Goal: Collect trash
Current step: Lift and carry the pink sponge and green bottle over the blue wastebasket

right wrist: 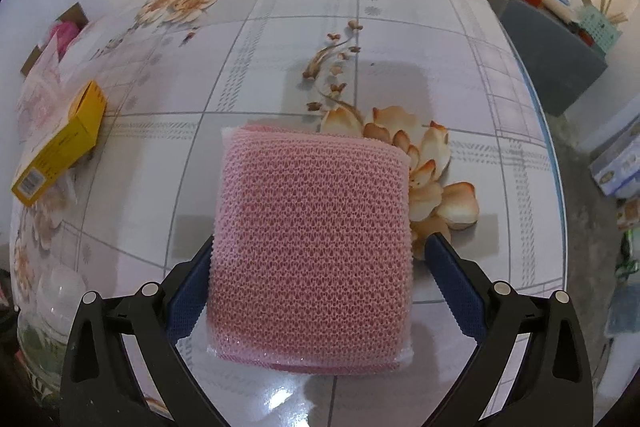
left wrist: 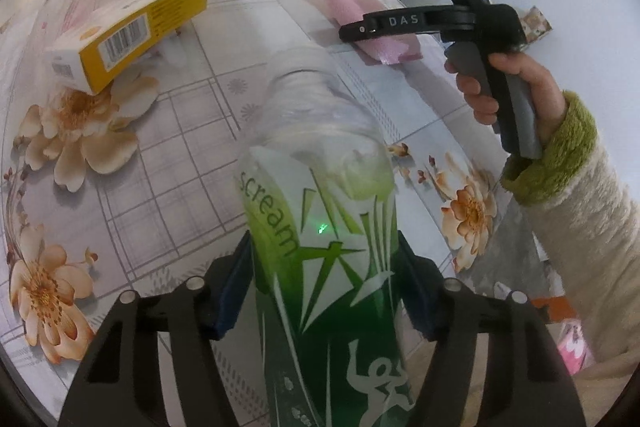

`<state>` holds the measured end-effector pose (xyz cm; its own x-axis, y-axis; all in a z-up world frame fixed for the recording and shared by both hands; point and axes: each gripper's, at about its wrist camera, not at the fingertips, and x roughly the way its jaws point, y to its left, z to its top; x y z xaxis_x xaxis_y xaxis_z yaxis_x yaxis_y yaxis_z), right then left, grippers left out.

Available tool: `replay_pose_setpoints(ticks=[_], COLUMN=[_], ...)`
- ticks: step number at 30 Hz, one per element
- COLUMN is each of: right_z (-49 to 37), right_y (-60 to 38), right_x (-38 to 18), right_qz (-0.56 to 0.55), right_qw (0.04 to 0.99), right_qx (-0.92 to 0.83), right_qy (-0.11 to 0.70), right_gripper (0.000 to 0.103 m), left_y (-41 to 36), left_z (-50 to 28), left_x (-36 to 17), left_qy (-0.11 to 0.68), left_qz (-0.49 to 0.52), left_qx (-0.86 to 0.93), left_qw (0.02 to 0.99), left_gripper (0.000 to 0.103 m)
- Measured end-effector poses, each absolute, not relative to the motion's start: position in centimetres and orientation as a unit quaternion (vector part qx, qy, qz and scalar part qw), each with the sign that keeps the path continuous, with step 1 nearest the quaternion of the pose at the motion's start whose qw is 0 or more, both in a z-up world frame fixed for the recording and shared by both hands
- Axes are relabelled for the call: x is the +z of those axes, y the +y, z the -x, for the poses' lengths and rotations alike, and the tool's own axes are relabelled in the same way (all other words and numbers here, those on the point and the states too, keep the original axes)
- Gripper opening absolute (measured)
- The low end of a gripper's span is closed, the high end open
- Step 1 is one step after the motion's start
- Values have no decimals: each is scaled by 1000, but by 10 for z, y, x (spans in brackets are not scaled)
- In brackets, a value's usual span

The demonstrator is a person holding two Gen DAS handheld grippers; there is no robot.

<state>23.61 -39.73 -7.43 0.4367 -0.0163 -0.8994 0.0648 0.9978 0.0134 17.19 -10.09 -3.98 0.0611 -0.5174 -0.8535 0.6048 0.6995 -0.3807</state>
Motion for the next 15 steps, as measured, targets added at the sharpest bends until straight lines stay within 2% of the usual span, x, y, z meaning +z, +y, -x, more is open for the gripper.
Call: replay_pose_setpoints(ticks=[7, 10, 15], right_z=[-234, -223, -193], right_y=[-398, -399, -401], right_x=[-75, -72, -71], right_qz=[-33, -46, -67], right_qw=[848, 848, 848], right_qx=[-38, -50, -63], right_qy=[528, 525, 522], right_gripper=[94, 82, 79], left_y=[-94, -90, -79], left_z=[-166, -169, -168], left_x=[-40, -40, -38], left_qy=[558, 559, 558], left_qz=[-17, -3, 10], left_qx=[-387, -388, -380], left_qw=[734, 733, 738], left_gripper=[64, 64, 64])
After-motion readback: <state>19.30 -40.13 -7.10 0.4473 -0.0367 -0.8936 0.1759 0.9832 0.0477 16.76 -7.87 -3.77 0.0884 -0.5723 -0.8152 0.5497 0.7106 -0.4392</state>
